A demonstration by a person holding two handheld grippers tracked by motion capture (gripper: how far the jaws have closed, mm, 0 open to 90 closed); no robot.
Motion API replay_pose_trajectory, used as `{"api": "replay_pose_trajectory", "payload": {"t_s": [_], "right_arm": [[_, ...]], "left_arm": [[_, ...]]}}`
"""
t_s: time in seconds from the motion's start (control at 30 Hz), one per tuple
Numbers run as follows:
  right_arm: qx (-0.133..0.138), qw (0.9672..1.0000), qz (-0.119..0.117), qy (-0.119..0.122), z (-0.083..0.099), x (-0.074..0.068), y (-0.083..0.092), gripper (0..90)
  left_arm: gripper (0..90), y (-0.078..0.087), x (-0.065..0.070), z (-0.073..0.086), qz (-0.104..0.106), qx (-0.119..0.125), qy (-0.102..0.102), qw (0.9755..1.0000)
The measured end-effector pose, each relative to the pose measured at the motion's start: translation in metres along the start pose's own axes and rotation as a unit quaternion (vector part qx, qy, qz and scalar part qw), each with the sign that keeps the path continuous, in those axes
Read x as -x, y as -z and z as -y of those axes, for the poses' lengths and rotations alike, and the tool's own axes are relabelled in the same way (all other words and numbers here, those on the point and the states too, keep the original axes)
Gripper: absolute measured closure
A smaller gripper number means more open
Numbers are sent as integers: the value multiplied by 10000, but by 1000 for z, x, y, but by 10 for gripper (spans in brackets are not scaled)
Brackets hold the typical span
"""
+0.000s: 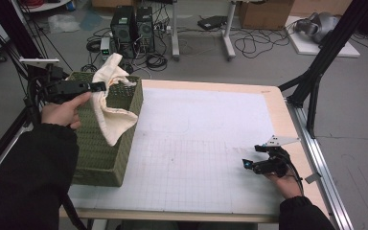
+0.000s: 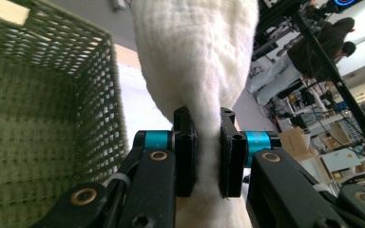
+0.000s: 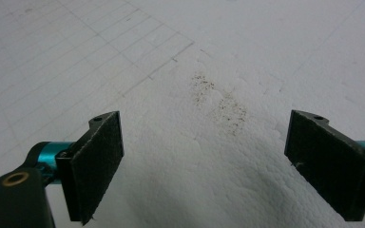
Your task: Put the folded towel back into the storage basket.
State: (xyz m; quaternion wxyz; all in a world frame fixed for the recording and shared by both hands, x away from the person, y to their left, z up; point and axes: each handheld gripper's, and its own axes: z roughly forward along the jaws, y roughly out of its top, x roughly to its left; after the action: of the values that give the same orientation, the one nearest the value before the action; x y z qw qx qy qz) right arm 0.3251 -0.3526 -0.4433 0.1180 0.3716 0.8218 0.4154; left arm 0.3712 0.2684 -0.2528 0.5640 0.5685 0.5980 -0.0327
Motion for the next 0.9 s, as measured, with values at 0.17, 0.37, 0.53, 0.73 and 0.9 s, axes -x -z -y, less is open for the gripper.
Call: {"api": "replay_pose_trajectory", "payload": {"t_s": [0.17,0.37,0.53,0.73,0.9], "right_arm": [[6,10000,4,15,0,0,-1,120],[6,10000,-23,24,-2,-1,-2,120],[12,10000,-12,24,-2,0,-3,120],[1,10000,12,38,-3,-2,-2,120],[-37,10000,6,70,-3,-2,-4,120]], "left_arm": [[798,8,-8,3,-190,-97,2,9998],[798,22,-25,8,-402,-290,78,9987],[798,28,-39,13,-615,-479,135,9969],[797,1,-62,21,-899,-766,148,9929],[797,-27,-78,24,-1228,-837,88,9889]]}}
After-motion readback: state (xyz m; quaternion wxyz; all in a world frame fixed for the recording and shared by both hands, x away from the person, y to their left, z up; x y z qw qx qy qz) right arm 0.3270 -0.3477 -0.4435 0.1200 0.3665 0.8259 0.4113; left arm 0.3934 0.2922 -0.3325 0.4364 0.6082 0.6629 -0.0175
